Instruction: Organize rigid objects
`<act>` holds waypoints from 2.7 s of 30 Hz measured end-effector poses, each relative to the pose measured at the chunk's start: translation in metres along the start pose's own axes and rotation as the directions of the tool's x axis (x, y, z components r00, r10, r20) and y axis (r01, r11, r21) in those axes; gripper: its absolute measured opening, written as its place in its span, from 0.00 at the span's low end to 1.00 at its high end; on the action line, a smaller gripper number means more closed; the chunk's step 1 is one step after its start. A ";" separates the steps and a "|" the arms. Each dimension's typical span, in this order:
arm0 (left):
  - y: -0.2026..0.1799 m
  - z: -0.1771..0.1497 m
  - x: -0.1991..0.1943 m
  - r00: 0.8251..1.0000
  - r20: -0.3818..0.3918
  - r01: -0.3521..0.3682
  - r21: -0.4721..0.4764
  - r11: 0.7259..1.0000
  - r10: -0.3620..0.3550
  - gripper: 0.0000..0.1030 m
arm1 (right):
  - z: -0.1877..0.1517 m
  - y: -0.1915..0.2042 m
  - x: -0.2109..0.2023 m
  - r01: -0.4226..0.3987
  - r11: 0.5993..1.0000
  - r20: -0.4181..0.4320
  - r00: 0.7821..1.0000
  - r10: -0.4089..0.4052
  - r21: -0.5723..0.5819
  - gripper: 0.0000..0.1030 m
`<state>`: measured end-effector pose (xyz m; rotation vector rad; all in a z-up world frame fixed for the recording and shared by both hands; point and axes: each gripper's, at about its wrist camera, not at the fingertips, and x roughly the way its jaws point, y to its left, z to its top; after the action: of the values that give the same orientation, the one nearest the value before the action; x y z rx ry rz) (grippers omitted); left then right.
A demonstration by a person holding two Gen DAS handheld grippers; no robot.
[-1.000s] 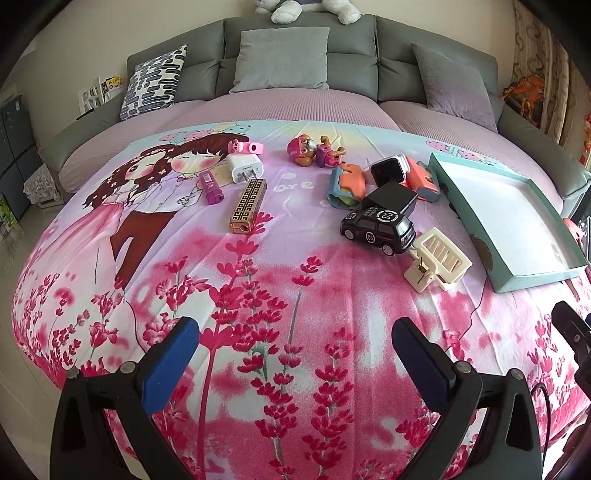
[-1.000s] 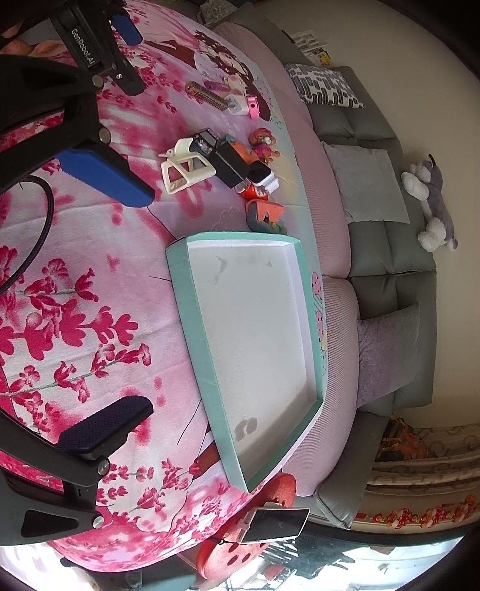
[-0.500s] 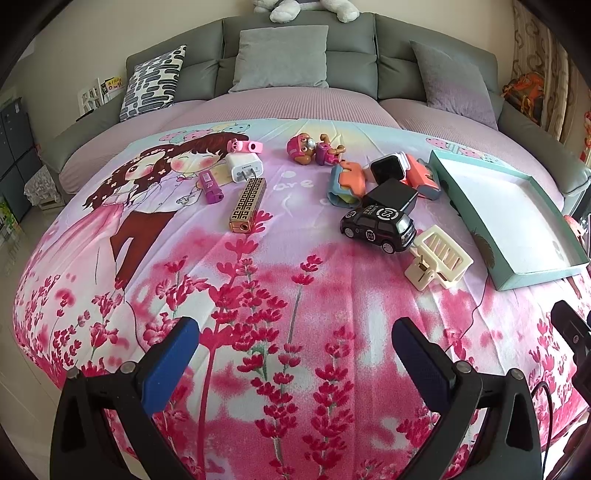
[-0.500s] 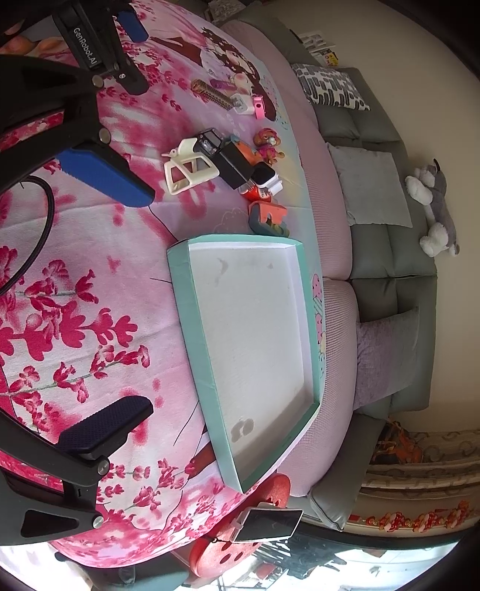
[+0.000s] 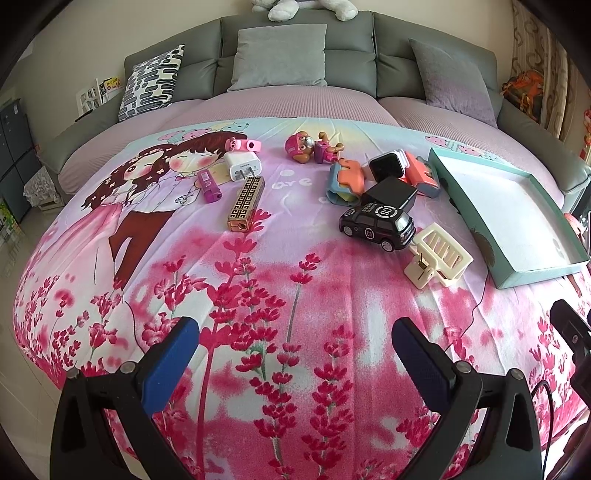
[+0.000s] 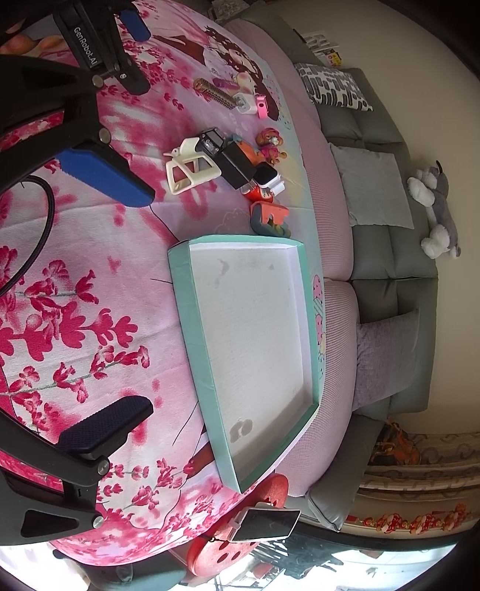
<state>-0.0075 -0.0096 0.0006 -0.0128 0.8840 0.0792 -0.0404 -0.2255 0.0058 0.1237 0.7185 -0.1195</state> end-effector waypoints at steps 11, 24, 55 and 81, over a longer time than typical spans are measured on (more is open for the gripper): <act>0.000 -0.001 0.002 1.000 -0.007 0.001 0.000 1.000 -0.001 1.00 | 0.000 0.000 0.001 -0.001 1.000 -0.002 1.000 0.001 0.000 1.00; 0.008 0.017 0.004 0.999 -0.036 0.038 0.020 0.999 -0.037 1.00 | 0.021 0.014 -0.004 -0.103 0.994 -0.001 0.995 0.103 -0.032 1.00; 0.062 0.104 0.118 0.982 -0.179 0.063 -0.005 0.998 -0.063 0.59 | 0.044 0.103 0.097 -0.292 0.930 -0.303 0.928 0.218 -0.224 0.69; 0.024 0.135 0.060 0.985 -0.049 0.167 0.042 0.985 -0.165 0.20 | 0.079 0.069 0.061 -0.286 0.942 -0.184 0.949 0.254 -0.175 0.47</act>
<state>0.1327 0.0243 0.0407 -0.0457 0.9267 -0.0975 0.0664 -0.1739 0.0295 0.0389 0.8617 0.2297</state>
